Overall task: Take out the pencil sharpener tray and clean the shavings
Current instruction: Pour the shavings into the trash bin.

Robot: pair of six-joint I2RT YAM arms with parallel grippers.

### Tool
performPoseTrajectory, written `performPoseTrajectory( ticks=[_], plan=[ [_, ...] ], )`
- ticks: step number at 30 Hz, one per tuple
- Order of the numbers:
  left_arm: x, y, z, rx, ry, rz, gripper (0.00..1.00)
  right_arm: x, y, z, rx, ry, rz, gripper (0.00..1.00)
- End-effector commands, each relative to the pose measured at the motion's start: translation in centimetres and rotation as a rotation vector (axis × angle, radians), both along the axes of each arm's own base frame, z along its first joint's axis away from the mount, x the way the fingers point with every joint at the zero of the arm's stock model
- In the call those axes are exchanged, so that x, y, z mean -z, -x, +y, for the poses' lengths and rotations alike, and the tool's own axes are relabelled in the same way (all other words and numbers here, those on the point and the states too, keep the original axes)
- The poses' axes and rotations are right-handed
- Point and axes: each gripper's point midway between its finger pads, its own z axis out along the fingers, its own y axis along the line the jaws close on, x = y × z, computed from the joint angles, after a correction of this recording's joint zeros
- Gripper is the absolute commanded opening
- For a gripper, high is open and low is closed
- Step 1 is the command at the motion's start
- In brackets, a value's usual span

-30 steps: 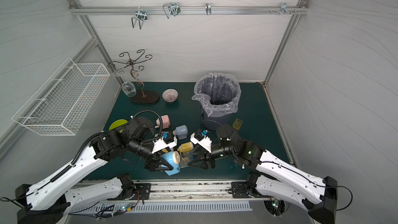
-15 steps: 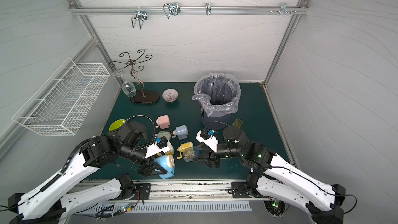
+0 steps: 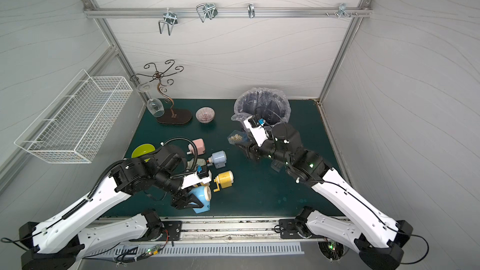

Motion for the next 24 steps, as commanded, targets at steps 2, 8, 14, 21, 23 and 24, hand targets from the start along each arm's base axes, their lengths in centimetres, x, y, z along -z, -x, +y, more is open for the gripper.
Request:
performPoseTrajectory(
  ticks=[2, 8, 14, 21, 23, 24],
  plan=[
    [-1.4, -1.0, -0.2, 0.029, 0.008, -0.093, 0.00, -2.5, -3.9, -2.3, 0.144, -0.085, 0.100, 0.00],
    [-0.4, -1.6, -0.6, 0.054, -0.027, -0.093, 0.00, -3.2, -9.0, -6.3, 0.301, -0.283, 0.447, 0.00],
    [0.1, -2.5, -1.0, 0.061, -0.031, -0.125, 0.00, -1.4, -11.3, -9.3, 0.366, -0.556, 0.999, 0.00],
    [0.2, -3.4, -1.5, 0.060, -0.019, -0.175, 0.00, 0.0, -13.7, -9.1, 0.301, -0.766, 1.307, 0.00],
    [0.2, -3.5, -1.5, 0.063, -0.019, -0.180, 0.00, 0.0, -13.9, -8.9, 0.291, -0.825, 1.389, 0.00],
    [0.2, -3.5, -1.5, 0.062, -0.020, -0.181, 0.00, -0.1, -13.9, -8.9, 0.291, -0.852, 1.409, 0.00]
  ],
)
